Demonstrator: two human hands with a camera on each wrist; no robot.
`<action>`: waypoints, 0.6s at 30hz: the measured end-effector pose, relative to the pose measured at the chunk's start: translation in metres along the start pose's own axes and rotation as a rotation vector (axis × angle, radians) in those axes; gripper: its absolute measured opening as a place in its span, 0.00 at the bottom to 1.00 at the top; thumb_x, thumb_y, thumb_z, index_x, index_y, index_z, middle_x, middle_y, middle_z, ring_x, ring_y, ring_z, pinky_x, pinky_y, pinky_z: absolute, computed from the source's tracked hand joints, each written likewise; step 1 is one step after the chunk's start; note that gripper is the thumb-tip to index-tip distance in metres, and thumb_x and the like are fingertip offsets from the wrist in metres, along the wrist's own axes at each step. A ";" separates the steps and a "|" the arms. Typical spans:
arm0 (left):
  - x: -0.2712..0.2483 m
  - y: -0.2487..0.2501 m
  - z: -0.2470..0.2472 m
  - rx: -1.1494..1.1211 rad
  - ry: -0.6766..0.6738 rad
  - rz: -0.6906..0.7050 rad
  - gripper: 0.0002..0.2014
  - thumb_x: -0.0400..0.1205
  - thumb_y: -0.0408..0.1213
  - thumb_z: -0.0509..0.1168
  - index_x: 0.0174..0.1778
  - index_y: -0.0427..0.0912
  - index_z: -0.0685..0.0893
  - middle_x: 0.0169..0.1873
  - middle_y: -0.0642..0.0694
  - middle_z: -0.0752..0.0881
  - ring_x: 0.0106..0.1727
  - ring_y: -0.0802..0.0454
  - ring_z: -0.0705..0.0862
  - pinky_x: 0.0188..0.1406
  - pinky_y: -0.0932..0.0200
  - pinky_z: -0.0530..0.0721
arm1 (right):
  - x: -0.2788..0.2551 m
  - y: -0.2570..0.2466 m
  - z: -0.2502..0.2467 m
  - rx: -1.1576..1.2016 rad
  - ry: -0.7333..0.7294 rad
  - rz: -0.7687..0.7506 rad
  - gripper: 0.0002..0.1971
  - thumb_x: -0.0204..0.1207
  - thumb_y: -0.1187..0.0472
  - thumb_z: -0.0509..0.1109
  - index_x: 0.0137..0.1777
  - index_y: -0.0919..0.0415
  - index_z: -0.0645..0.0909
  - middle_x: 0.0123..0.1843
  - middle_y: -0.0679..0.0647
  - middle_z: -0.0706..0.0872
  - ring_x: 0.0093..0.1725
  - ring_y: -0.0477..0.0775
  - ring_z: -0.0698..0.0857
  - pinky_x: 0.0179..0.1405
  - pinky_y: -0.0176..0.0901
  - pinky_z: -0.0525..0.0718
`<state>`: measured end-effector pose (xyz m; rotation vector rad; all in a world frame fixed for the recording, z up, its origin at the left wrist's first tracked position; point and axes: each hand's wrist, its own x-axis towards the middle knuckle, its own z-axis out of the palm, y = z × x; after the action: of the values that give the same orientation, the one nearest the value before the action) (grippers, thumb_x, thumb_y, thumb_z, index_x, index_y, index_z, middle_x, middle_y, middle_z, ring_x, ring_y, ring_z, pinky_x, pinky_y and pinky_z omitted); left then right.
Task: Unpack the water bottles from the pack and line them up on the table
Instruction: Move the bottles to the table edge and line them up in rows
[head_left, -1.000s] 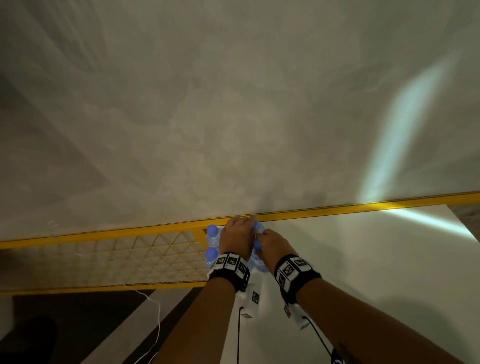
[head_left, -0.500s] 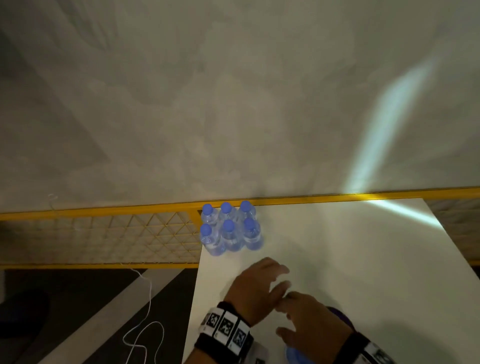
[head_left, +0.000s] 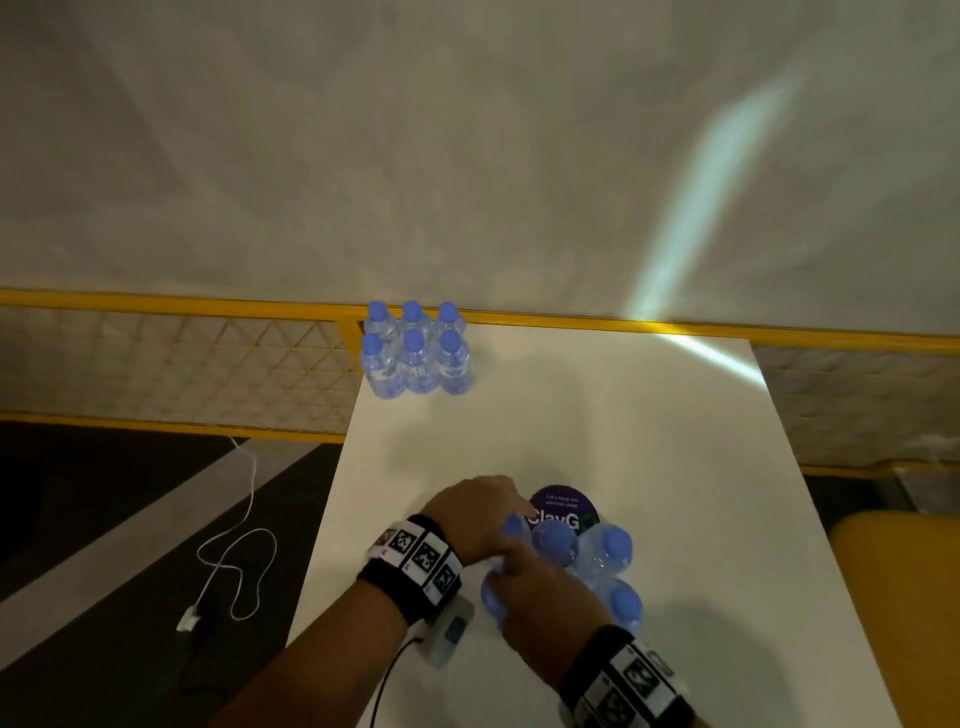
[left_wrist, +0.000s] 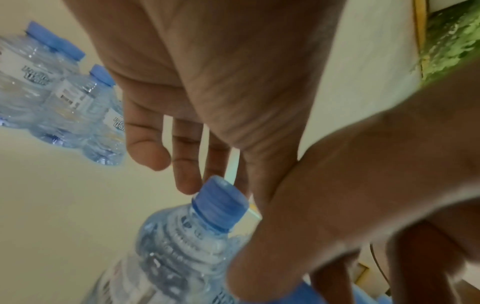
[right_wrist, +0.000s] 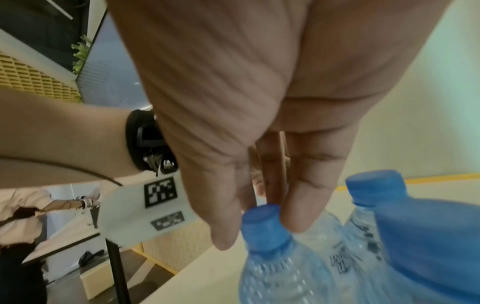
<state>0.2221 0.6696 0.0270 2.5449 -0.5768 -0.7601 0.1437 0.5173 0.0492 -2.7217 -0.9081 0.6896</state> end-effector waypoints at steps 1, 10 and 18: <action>-0.003 0.000 0.002 0.009 -0.016 0.000 0.19 0.70 0.57 0.67 0.49 0.50 0.90 0.48 0.45 0.83 0.47 0.41 0.85 0.48 0.44 0.87 | -0.003 -0.003 0.001 -0.025 0.010 0.011 0.09 0.77 0.65 0.65 0.55 0.60 0.81 0.62 0.60 0.79 0.49 0.64 0.85 0.42 0.55 0.87; -0.011 0.004 0.009 -0.031 0.093 0.005 0.03 0.77 0.33 0.70 0.44 0.37 0.85 0.43 0.46 0.74 0.39 0.42 0.80 0.39 0.51 0.75 | 0.003 -0.009 0.004 -0.087 0.035 0.048 0.10 0.78 0.72 0.62 0.56 0.63 0.79 0.58 0.58 0.80 0.44 0.59 0.86 0.38 0.50 0.87; 0.008 -0.024 -0.023 -0.083 0.262 -0.004 0.16 0.79 0.42 0.74 0.62 0.43 0.88 0.50 0.47 0.79 0.51 0.44 0.83 0.58 0.46 0.83 | 0.022 0.013 -0.022 0.146 0.103 0.116 0.10 0.78 0.60 0.64 0.58 0.60 0.79 0.50 0.55 0.78 0.46 0.59 0.81 0.41 0.44 0.77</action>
<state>0.2486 0.6917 0.0295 2.5144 -0.4432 -0.4309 0.1763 0.5193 0.0565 -2.6679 -0.6550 0.6036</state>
